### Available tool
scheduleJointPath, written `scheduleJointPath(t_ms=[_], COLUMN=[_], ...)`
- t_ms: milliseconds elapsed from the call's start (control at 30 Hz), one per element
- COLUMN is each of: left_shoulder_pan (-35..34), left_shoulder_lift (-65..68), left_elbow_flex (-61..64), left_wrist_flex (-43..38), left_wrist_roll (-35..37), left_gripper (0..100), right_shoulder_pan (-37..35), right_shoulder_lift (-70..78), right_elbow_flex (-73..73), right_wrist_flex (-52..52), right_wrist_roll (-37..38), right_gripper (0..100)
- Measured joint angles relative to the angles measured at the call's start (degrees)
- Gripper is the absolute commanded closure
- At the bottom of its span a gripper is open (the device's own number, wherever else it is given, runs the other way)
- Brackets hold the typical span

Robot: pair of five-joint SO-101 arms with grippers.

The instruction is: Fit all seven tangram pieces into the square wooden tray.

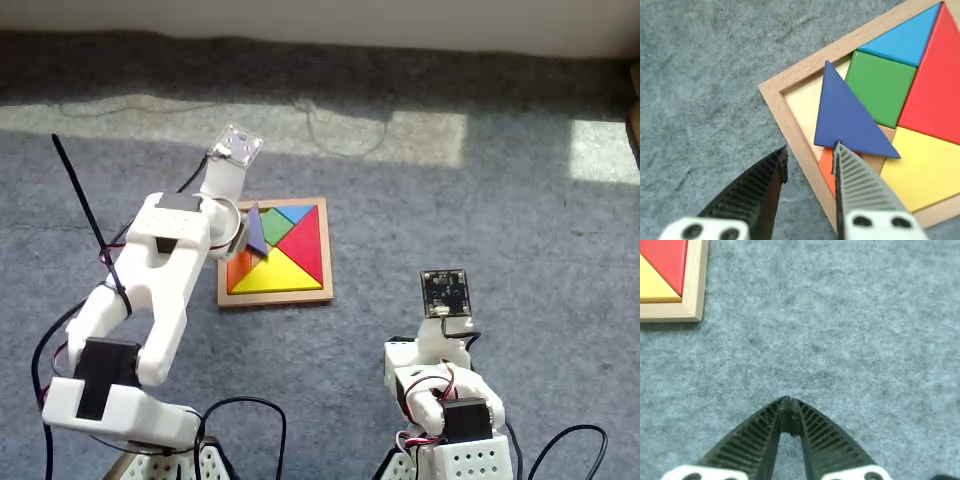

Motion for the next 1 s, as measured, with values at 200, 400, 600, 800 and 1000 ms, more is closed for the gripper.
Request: scheduleJointPath(t_ms=[200,400,600,800,1000], left_shoulder_pan=[-0.26,-1.41,0.18,5.80,6.15], left_shoulder_lift=[0.26,0.26,-1.05,-3.08,2.73], left_elbow_flex=[0.26,0.26,0.35,0.35,0.26], left_wrist_flex=[-5.71,-8.09,-8.26,-8.70,-11.78], left_wrist_roll=[-0.09,2.99,9.93,11.60,11.60], left_gripper=[84,84,84,84,84], right_shoulder_pan=[0.00,0.00,0.00,0.00,0.00], right_shoulder_lift=[0.00,0.00,0.00,0.00,0.00], right_elbow_flex=[0.00,0.00,0.00,0.00,0.00], right_wrist_flex=[0.00,0.00,0.00,0.00,0.00], right_wrist_roll=[0.00,0.00,0.00,0.00,0.00], right_gripper=[98.9,98.9,98.9,98.9,98.9])
